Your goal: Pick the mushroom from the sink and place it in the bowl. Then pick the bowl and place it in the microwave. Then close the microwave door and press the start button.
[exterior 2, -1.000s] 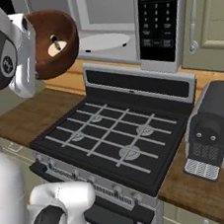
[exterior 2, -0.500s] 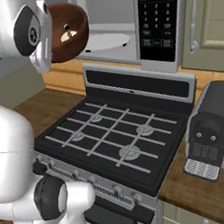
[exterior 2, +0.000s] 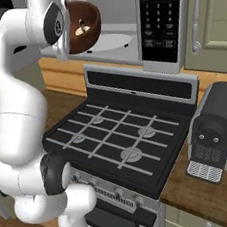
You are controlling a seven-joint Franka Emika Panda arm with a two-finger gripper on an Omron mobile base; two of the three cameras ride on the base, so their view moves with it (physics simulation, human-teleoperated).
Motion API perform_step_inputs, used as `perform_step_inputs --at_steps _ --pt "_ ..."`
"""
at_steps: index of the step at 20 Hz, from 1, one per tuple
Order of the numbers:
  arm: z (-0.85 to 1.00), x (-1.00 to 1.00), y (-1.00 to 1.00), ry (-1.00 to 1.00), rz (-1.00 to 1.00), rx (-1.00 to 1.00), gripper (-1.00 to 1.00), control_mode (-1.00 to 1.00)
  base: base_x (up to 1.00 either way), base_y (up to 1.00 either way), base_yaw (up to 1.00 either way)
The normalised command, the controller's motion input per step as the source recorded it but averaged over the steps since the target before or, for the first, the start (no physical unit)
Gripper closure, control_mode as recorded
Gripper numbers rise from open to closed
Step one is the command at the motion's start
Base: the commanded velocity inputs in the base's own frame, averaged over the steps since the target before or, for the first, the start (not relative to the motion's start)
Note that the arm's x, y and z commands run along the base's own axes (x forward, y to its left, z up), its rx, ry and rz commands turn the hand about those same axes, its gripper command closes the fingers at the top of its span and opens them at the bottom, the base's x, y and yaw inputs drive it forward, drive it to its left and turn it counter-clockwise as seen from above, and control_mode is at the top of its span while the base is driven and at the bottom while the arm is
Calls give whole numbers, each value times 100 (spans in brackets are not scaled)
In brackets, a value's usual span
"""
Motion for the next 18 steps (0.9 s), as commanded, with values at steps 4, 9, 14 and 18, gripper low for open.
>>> perform_step_inputs --at_steps 4,9,14,18 --pt "0 79 -23 4 0 1 100 -100 0 0 0" --pt "-6 76 -35 0 0 1 100 -100 0 0 0" --pt "-20 58 -14 0 0 0 100 -100 0 0 0" --pt "-36 53 -2 0 0 0 100 -100 0 0 0"
